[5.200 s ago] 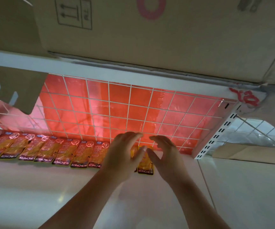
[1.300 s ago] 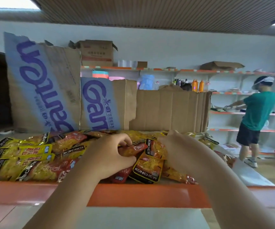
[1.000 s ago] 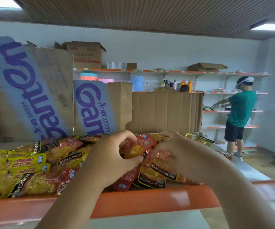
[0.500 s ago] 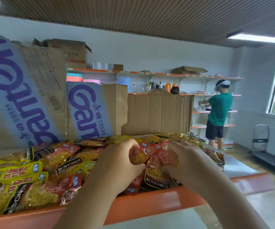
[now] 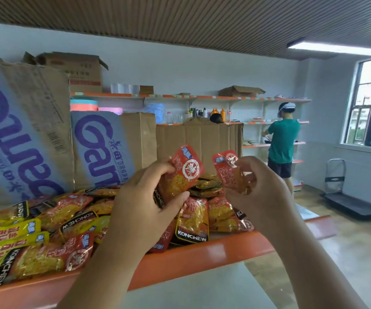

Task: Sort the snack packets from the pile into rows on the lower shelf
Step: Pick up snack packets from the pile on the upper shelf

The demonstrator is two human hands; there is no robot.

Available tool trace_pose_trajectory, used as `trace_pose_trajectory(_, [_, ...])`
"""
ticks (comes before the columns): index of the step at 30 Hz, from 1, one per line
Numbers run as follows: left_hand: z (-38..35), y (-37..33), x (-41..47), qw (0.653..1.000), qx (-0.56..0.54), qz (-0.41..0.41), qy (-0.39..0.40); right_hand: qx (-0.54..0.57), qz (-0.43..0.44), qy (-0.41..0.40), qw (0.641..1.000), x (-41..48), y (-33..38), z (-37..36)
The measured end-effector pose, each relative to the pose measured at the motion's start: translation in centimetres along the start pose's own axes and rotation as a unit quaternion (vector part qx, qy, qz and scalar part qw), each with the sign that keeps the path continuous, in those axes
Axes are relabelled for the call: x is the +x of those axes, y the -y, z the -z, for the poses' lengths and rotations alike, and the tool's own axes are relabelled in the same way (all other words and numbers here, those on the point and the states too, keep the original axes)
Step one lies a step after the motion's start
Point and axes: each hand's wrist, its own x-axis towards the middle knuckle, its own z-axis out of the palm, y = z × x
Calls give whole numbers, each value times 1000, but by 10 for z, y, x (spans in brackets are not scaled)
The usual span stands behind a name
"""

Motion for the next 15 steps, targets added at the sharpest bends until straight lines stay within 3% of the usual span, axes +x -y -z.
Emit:
trace_pose_trajectory(8, [12,-16,3,981,167,-55,-88,99,87,-10,991,-1,12,18])
trace_pose_trajectory(15, [56,-32,-4,964,242,-13,-113,173,170,20,970,7,35,-10])
